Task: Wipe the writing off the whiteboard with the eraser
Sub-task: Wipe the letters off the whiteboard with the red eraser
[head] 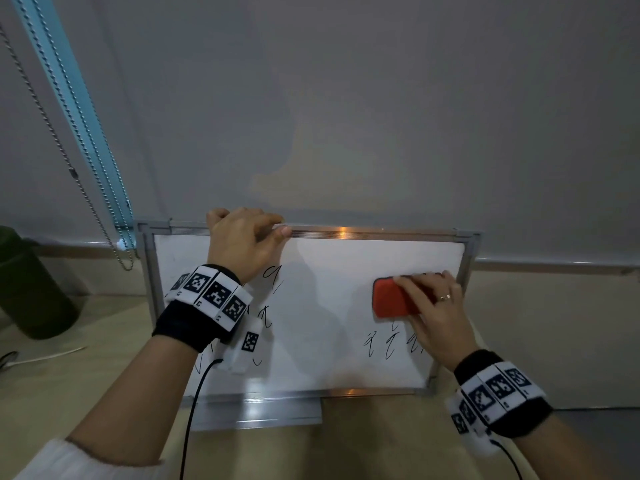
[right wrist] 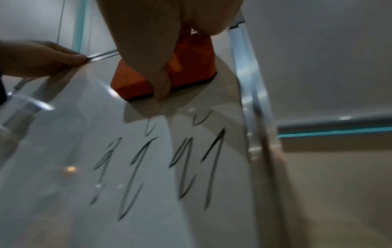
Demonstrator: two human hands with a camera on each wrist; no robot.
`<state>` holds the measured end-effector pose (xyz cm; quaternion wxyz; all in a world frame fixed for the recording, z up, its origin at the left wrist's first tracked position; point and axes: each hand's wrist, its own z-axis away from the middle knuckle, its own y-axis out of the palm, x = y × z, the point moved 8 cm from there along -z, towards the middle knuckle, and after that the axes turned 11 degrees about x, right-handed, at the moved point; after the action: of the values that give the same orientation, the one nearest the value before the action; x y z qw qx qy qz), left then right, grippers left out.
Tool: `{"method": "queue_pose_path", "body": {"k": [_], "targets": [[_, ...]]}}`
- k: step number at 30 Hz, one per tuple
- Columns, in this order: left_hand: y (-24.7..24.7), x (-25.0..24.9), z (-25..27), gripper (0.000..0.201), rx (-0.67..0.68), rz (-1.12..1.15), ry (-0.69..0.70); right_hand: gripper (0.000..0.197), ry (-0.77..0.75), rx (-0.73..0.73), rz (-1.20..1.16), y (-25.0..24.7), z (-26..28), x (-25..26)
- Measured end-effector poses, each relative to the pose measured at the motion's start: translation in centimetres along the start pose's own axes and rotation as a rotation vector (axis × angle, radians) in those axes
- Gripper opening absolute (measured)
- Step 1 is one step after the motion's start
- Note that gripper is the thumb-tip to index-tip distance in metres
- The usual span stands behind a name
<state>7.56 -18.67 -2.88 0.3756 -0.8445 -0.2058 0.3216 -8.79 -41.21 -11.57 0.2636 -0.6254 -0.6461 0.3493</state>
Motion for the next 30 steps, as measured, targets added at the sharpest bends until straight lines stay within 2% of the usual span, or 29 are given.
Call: {"method": "queue_pose_path", "body": {"k": [2, 6, 8, 9, 11, 13, 15, 17, 19, 21, 22, 23, 25, 27, 28, 30], "targets": [[0.0, -0.1, 0.1, 0.05, -0.001, -0.007, 0.004, 0.054, -0.038, -0.009, 0.026, -1.0, -0.4, -0.8], [-0.1, -0.3, 0.3, 0.051, -0.012, -0.009, 0.014, 0.057, 0.294, -0.212, -0.101, -3.7, -1.2, -3.6], [-0.2, -0.4, 0.3, 0.052, -0.014, -0.009, 0.016, 0.058, 0.356, -0.245, -0.143, -2.7, -0.6, -2.3], [-0.2, -0.4, 0.3, 0.052, -0.017, -0.007, 0.016, 0.059, 0.333, -0.21, -0.131, -1.6, -0.1, -1.1], [-0.1, -0.4, 0.2, 0.053, -0.012, -0.001, 0.014, 0.065, 0.189, -0.064, -0.033, 1.1, 1.0, 1.6], [-0.1, -0.4, 0.2, 0.054, -0.009, -0.002, 0.016, 0.082, 0.018, 0.062, 0.097, 2.7, 2.1, 3.4], [-0.2, -0.4, 0.3, 0.054, -0.014, -0.003, 0.017, 0.087, -0.041, 0.088, 0.149, 2.4, 1.9, 2.6], [-0.3, -0.5, 0.4, 0.053, -0.017, -0.003, 0.017, 0.072, 0.047, 0.021, 0.136, 0.9, 1.4, 0.8], [-0.4, -0.6, 0.5, 0.053, -0.023, -0.003, 0.014, 0.059, 0.259, -0.071, 0.067, -0.4, 1.8, -1.4], [-0.4, -0.8, 0.4, 0.053, -0.027, 0.004, 0.013, 0.061, 0.456, -0.16, -0.034, -0.2, 3.2, -2.2], [-0.4, -0.8, 0.4, 0.053, -0.029, 0.006, 0.013, 0.062, 0.507, -0.174, -0.059, 0.3, 4.0, -1.8], [-0.4, -0.9, 0.4, 0.053, -0.028, 0.009, 0.014, 0.064, 0.502, -0.155, -0.057, 1.2, 4.5, -1.0], [-0.2, -0.8, 0.3, 0.055, -0.016, 0.014, 0.015, 0.071, 0.349, -0.031, 0.013, 3.0, 5.1, 1.1], [-0.1, -0.8, 0.2, 0.056, -0.008, 0.011, 0.013, 0.078, 0.224, 0.091, 0.066, 3.4, 4.9, 1.0], [-0.1, -0.8, 0.2, 0.056, -0.006, 0.011, 0.014, 0.073, 0.251, 0.103, 0.051, 2.8, 4.5, 0.1], [-0.1, -0.7, 0.2, 0.056, -0.003, 0.014, 0.015, 0.063, 0.412, 0.016, -0.03, 0.8, 3.8, -2.4]]}}
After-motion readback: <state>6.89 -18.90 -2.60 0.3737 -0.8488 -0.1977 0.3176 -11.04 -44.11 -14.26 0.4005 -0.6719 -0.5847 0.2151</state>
